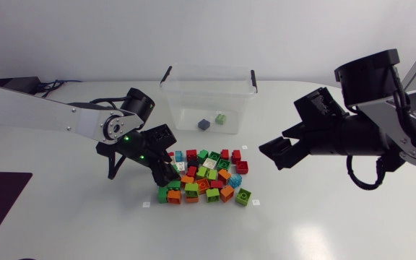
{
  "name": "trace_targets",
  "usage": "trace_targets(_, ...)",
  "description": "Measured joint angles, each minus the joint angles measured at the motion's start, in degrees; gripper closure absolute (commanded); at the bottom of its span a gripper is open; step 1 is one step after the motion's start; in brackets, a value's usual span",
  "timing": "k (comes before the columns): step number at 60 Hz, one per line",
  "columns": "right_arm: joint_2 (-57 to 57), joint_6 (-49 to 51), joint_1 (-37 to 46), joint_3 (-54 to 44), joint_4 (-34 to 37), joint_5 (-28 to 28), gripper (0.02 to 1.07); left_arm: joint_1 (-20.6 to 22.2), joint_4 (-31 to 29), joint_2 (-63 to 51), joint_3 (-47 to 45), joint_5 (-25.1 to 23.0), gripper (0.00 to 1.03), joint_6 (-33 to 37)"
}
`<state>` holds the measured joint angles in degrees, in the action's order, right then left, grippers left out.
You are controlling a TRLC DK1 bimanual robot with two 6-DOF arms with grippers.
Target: Place the duplo bricks in the container
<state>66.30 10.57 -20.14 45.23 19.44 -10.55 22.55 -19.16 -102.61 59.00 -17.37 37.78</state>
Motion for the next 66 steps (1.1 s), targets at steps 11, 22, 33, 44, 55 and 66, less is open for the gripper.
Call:
trace_targets(11,0.0,0.2,-0.9,-0.6,0.0,0.0,0.11,0.0,0.0,0.0,0.5,-0.9,0.83,0.0)
trace_targets(22,0.8,0.2,-3.0,-0.9,-0.5,0.3,0.11,0.0,-2.8,0.3,0.5,-2.0,0.83,0.0)
trace_targets(33,2.5,0.2,-3.4,-1.5,-1.5,0.4,0.11,0.0,-4.7,5.0,0.5,-2.8,0.83,0.0)
trace_targets(44,9.9,-1.3,-3.5,-0.1,-1.6,2.4,0.11,0.0,-7.3,9.9,0.5,-3.2,0.83,0.0)
trace_targets(55,23.0,-6.2,-4.1,9.3,3.0,6.4,0.11,0.0,-9.0,16.8,0.5,-3.3,0.83,-0.7)
trace_targets(66,34.6,-12.2,-5.4,18.4,8.5,10.5,0.13,-0.7,-8.9,21.9,0.5,-3.4,0.83,-3.7)
